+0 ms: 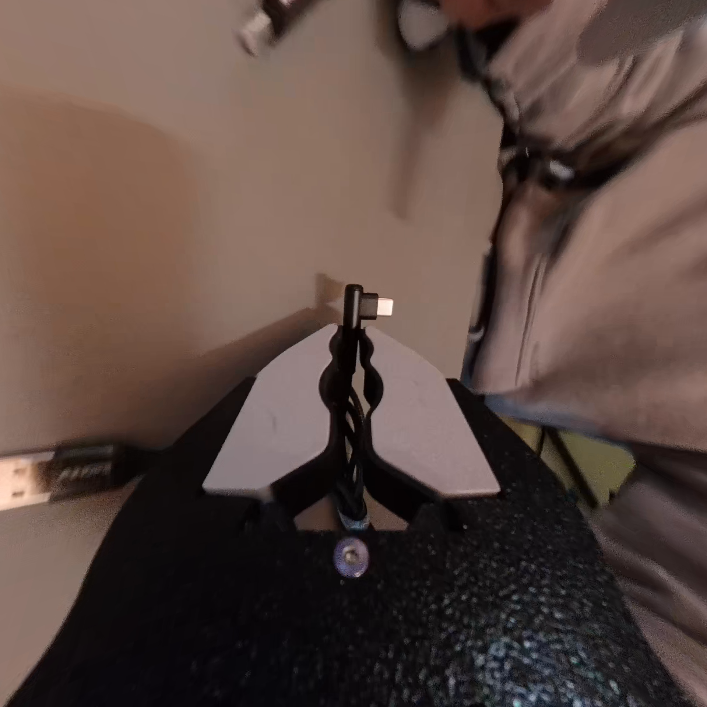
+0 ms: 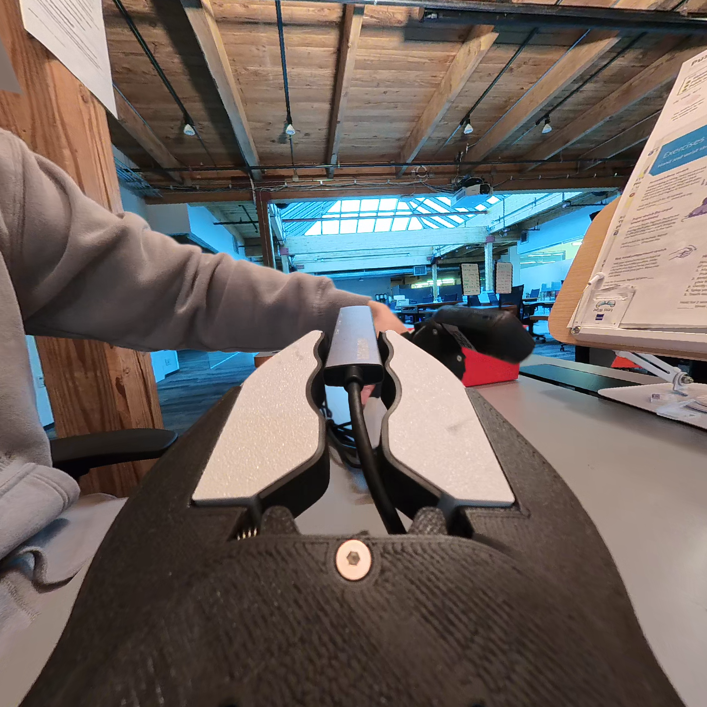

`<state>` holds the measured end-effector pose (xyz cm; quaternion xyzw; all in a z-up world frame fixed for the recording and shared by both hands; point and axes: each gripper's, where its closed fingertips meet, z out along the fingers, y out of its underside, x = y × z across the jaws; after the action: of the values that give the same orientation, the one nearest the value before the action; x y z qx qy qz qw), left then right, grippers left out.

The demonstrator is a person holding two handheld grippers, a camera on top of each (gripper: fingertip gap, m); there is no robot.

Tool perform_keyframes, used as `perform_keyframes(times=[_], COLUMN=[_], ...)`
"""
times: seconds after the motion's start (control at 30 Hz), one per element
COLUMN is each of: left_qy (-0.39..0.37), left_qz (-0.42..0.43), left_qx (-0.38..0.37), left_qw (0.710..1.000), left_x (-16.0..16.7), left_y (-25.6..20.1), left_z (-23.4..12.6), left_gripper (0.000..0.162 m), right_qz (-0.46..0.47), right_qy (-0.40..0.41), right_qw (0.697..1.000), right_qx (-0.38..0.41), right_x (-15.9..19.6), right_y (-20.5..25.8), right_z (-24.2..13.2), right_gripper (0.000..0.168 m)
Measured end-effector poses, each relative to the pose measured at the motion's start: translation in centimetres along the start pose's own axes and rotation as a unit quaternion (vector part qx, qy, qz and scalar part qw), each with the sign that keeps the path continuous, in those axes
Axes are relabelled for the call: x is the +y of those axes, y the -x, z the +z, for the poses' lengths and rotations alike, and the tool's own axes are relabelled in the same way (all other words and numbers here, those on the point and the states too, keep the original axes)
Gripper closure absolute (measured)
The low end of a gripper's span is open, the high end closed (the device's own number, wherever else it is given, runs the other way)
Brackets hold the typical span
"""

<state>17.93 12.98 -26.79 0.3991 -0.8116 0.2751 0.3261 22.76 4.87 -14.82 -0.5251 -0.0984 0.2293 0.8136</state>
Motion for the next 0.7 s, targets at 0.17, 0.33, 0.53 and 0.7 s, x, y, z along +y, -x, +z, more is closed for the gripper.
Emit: perform_keyframes(times=[0.17,0.33,0.53,0.7], left_qy=[-0.129,-0.268,-0.343,-0.342], left_qz=[-0.138,-0.194,-0.191,-0.173], left_qx=[-0.122,-0.327,-0.405,-0.442], left_qw=[0.974,0.885,0.826,0.811], left_x=[-0.3,0.7,0.6,-0.7], left_y=[1.9,2.6,-0.9,-3.3], left_z=[-1.9,-6.9,-8.5,-8.1], left_gripper=[0.155,0.156,0.156,0.156], right_qz=[-0.056,-0.164,-0.222,-0.261], right_qy=[0.015,0.06,0.101,0.137], right_qw=[0.997,0.973,0.959,0.946], right_qx=[0.052,0.151,0.143,0.134], right_x=[0.4,1.0,2.4,3.6], right_y=[-0.9,-2.5,-1.1,-0.4], right_z=[0.3,0.8,2.5,3.3], right_gripper=[0.143,0.143,0.143,0.143])
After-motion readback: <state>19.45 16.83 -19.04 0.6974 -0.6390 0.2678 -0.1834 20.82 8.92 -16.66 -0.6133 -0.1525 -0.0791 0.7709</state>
